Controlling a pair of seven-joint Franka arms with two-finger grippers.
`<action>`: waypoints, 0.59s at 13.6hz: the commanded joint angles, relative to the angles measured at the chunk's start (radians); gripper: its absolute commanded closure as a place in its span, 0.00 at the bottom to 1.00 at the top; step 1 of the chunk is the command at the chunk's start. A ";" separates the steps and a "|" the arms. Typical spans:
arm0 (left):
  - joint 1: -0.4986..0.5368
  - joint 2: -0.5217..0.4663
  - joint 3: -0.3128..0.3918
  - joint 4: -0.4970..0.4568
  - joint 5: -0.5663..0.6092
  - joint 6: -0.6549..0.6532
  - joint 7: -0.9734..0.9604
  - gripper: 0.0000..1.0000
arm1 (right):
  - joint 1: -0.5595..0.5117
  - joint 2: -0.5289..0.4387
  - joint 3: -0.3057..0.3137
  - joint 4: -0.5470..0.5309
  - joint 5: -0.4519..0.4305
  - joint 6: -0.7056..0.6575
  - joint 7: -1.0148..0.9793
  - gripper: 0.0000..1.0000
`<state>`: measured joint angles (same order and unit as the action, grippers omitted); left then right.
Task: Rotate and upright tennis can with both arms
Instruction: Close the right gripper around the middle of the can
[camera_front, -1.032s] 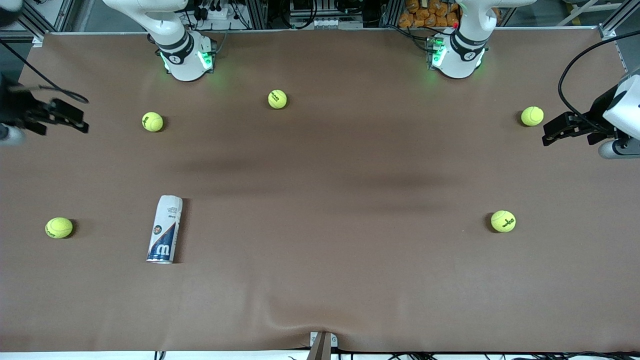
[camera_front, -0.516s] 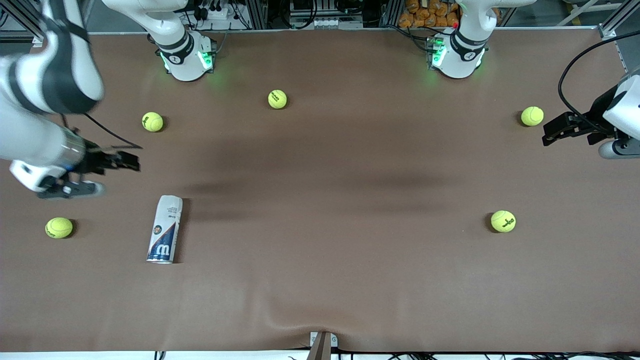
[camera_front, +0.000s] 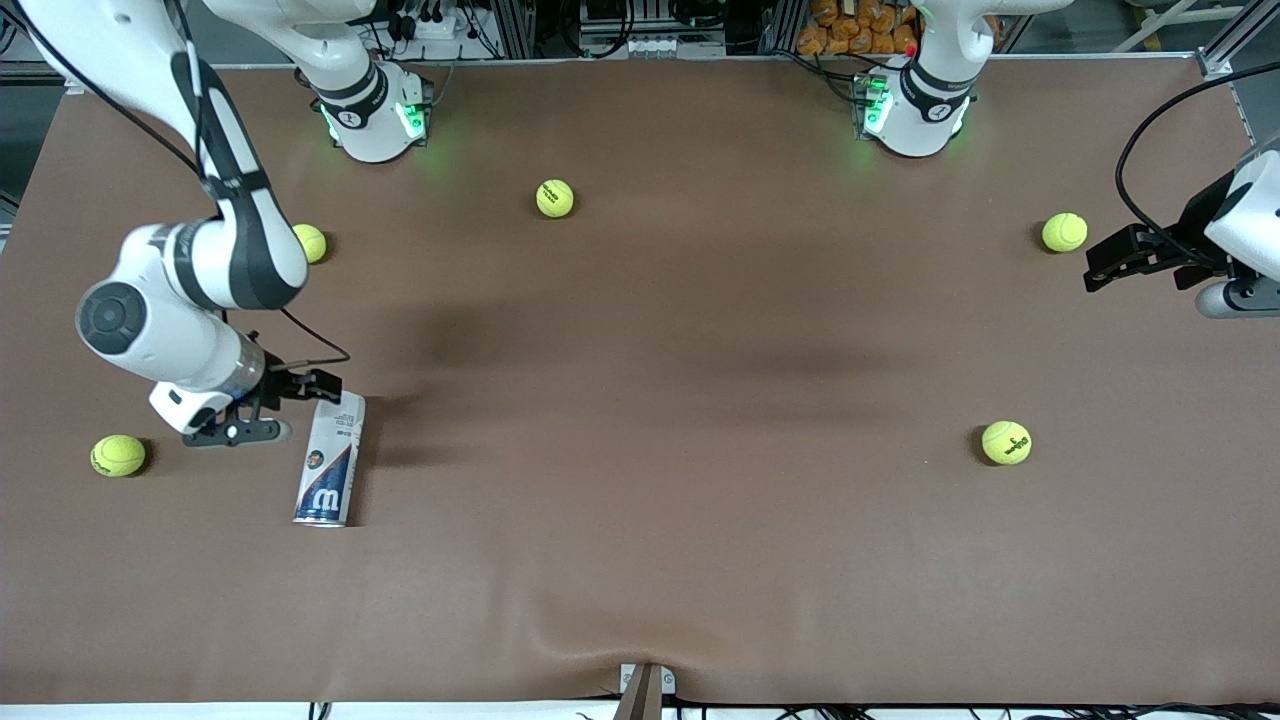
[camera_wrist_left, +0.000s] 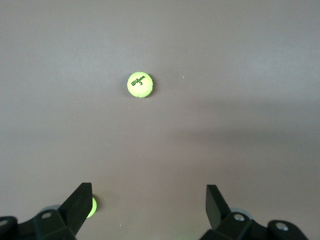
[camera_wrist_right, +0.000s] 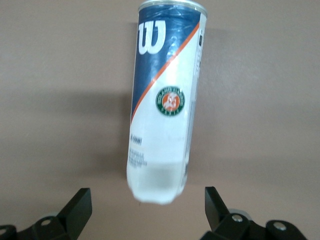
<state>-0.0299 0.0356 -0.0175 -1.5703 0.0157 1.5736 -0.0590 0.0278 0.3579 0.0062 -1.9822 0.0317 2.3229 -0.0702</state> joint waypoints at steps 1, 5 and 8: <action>0.005 0.004 -0.001 0.013 -0.010 -0.014 0.024 0.00 | 0.004 0.071 -0.002 0.032 -0.001 0.074 -0.002 0.00; 0.005 0.004 -0.001 0.013 -0.010 -0.012 0.025 0.00 | -0.003 0.180 -0.003 0.063 -0.003 0.171 -0.008 0.00; 0.005 0.004 -0.001 0.013 -0.010 -0.012 0.025 0.00 | 0.004 0.229 -0.003 0.106 -0.003 0.173 -0.010 0.00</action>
<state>-0.0298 0.0357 -0.0175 -1.5709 0.0157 1.5736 -0.0590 0.0285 0.5422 0.0044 -1.9343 0.0317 2.5010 -0.0705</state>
